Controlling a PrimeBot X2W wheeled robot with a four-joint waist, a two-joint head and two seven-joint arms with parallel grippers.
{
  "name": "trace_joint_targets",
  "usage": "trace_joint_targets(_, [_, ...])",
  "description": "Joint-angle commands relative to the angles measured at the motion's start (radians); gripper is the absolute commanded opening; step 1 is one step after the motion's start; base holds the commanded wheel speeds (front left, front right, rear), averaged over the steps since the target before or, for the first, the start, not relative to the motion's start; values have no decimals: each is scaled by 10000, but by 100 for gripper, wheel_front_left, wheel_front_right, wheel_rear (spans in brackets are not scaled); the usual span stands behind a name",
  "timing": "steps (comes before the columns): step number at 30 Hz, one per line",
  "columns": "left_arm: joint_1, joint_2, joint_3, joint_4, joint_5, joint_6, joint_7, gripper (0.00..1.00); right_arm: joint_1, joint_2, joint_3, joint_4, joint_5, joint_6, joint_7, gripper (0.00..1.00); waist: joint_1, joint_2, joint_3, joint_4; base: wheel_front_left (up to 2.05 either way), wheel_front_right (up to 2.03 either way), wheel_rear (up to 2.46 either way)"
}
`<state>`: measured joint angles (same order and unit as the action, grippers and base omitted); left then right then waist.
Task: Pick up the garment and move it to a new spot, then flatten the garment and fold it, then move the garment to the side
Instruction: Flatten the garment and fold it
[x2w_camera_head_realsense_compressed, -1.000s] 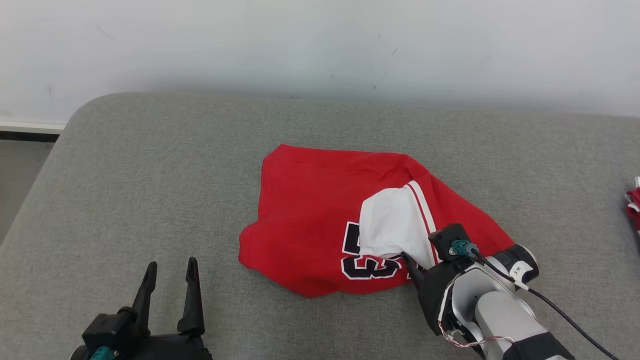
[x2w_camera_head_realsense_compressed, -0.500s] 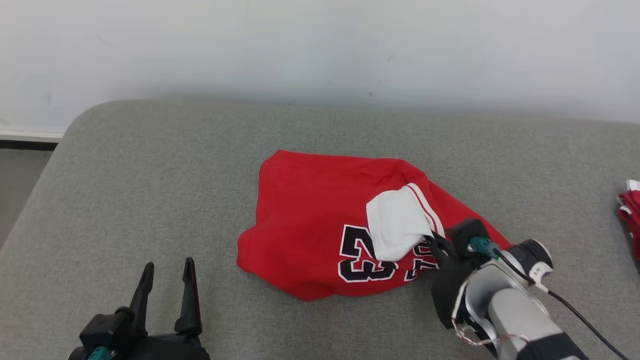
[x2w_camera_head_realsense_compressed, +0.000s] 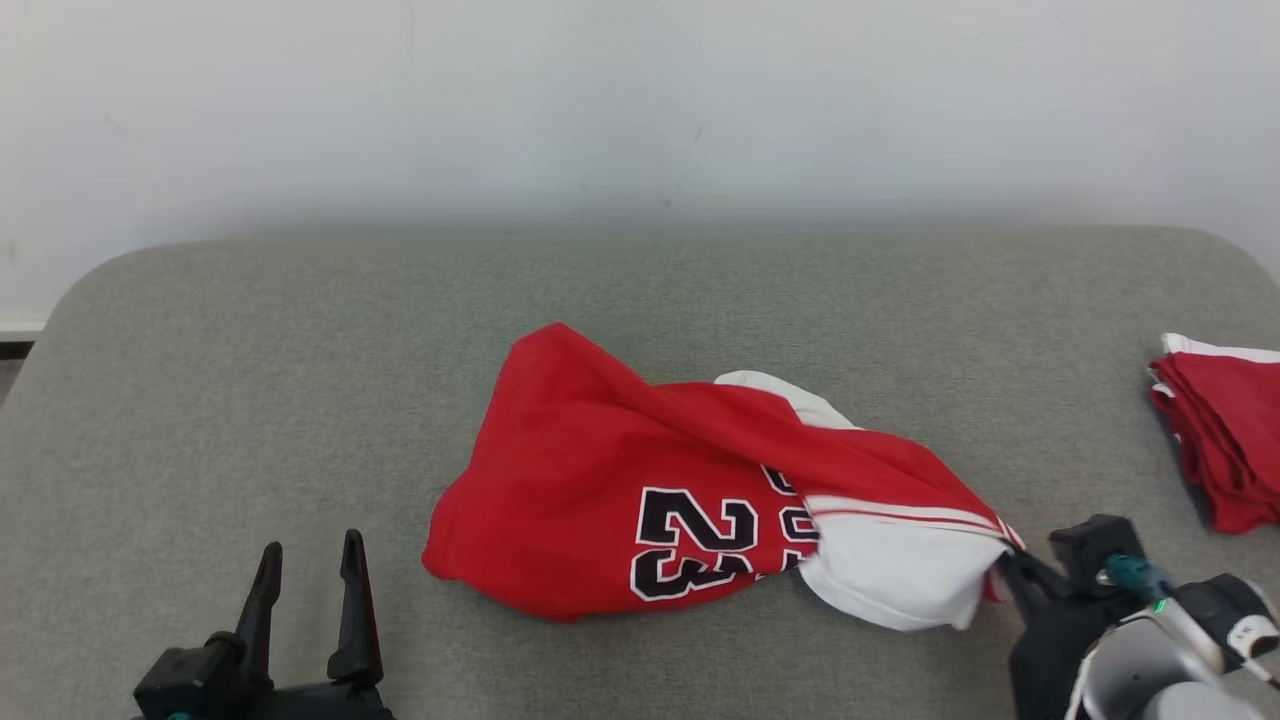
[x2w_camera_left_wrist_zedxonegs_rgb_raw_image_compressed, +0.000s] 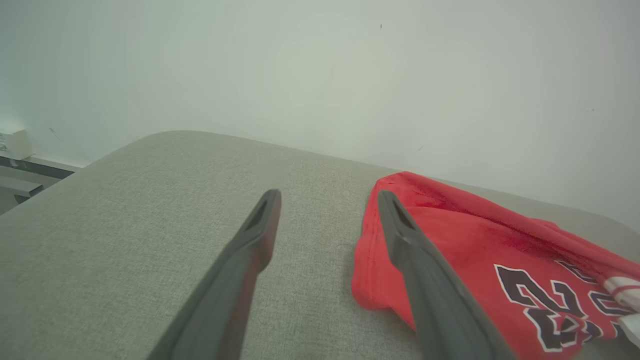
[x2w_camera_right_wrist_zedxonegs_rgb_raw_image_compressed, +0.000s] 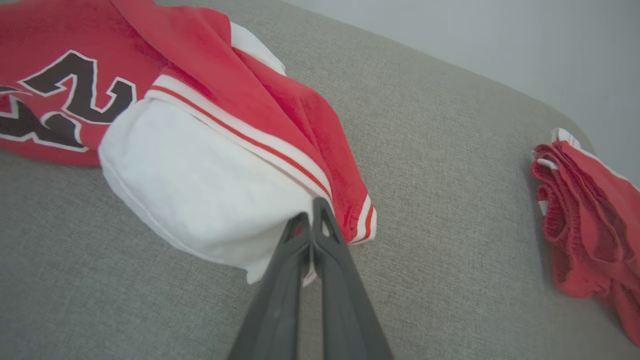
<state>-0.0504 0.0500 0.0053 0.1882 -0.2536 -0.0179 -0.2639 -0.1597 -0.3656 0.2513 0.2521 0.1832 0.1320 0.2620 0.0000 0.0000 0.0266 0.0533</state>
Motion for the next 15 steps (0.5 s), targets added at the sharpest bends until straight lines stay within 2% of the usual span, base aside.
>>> trace_joint_targets(1, [116,7,15,-23,-12,-10,-3,100,138,-74,-193,-187,-36,-29,87,0,0,0,-63,-201,0,0,0])
trace_joint_targets(8, [190,9,-134,75,-76,-41,-3,100,844,84,-1816,-1185,-574,-29,1057,0,0,0,-287,-312,0,0,0])
trace_joint_targets(9, [196,7,-155,77,-79,-34,-3,100,877,149,-1899,-1174,-630,-29,1230,33,0,0,-301,-312,0,0,0])
trace_joint_targets(10, [201,10,-176,79,-76,-30,-3,100,891,175,-1979,-1108,-658,-29,1318,100,0,0,-315,-304,0,0,0])
trace_joint_targets(15, [308,9,-251,82,-38,-33,-3,100,916,398,-2257,-598,-1064,-29,1498,100,0,0,-430,-204,0,0,0])
